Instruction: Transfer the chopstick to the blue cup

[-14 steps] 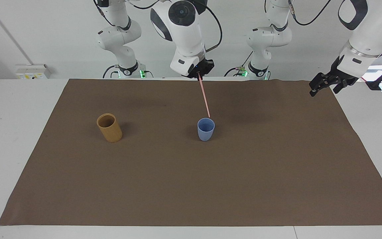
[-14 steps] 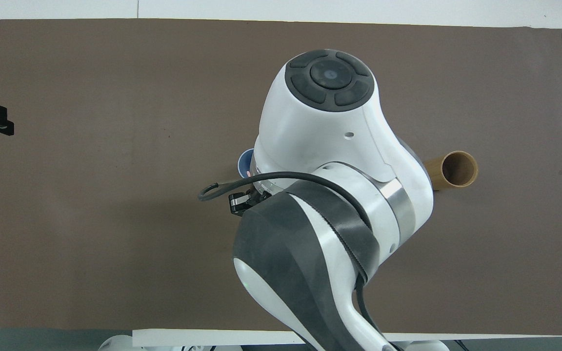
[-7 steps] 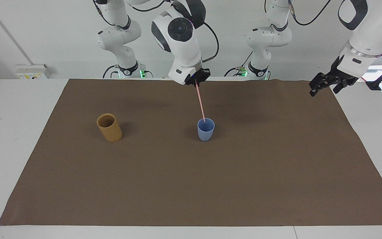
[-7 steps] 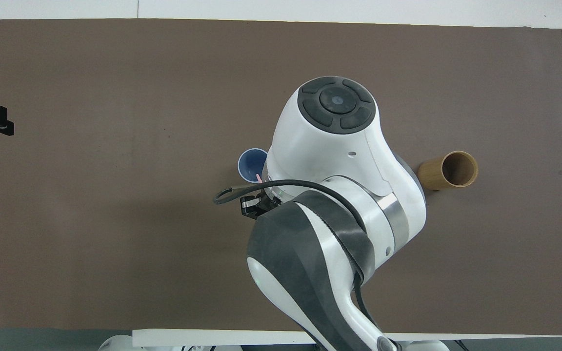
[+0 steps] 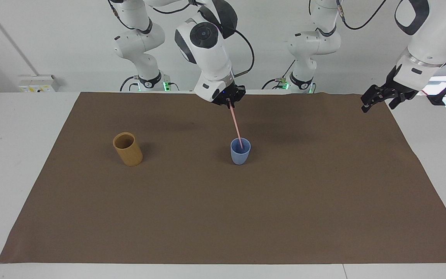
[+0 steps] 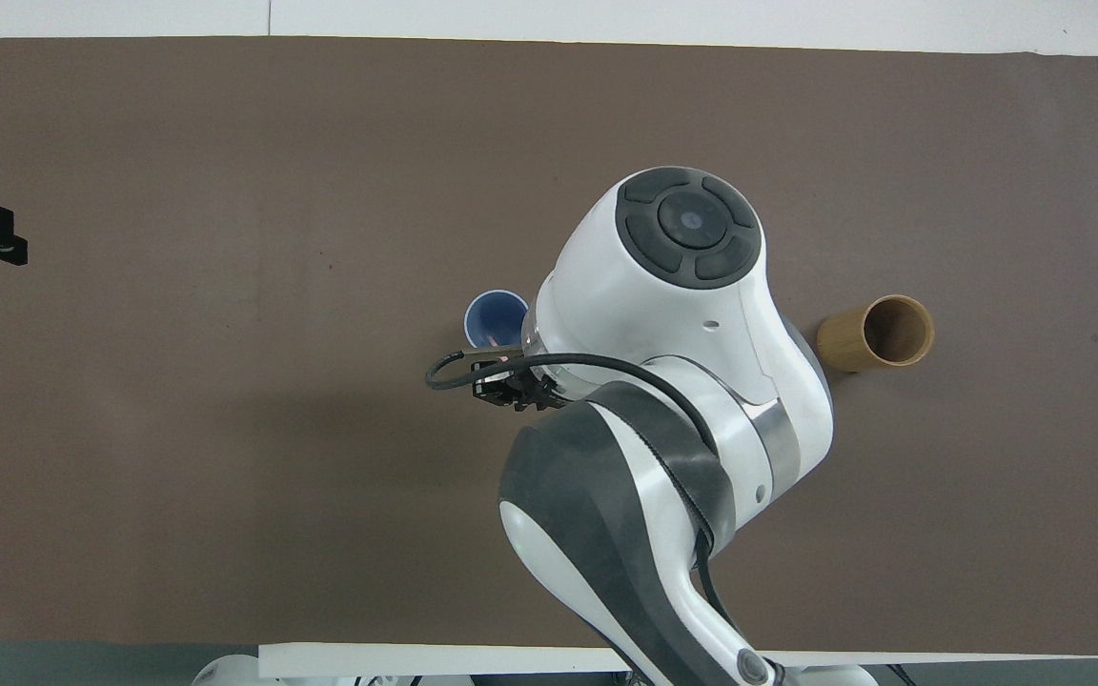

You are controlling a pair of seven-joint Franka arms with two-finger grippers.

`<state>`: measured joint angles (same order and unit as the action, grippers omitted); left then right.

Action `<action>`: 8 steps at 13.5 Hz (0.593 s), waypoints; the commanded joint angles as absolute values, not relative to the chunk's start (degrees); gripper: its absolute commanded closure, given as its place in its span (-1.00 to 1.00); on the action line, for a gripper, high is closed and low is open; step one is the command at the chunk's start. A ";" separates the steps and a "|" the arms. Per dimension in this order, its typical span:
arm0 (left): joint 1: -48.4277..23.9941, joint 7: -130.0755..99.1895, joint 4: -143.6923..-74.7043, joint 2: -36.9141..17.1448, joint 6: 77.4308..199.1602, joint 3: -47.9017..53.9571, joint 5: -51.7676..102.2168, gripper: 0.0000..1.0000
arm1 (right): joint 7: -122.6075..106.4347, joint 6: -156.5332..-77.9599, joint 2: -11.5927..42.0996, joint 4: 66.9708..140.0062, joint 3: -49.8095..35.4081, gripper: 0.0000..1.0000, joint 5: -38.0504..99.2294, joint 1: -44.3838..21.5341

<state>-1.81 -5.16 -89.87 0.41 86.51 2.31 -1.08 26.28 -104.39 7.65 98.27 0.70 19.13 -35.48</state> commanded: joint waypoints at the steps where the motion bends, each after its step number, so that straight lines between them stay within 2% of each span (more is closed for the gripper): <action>1: -1.67 -5.27 -89.91 0.53 85.61 2.29 -1.23 -1.00 | 25.75 -107.14 5.27 101.60 0.44 -1.00 18.72 -34.63; 3: -1.67 -5.36 -89.91 0.53 85.61 2.29 -1.23 -1.00 | 25.84 -106.53 5.97 98.98 0.61 -1.00 18.11 -34.02; 5: -1.67 -5.36 -89.91 0.53 85.61 2.29 -1.23 -1.00 | 25.75 -105.56 6.68 94.94 0.96 -1.00 11.55 -33.58; 8: -1.67 -5.36 -89.91 0.53 85.61 2.29 -1.23 -1.00 | 24.36 -101.62 3.97 92.73 1.05 -1.00 4.49 -27.01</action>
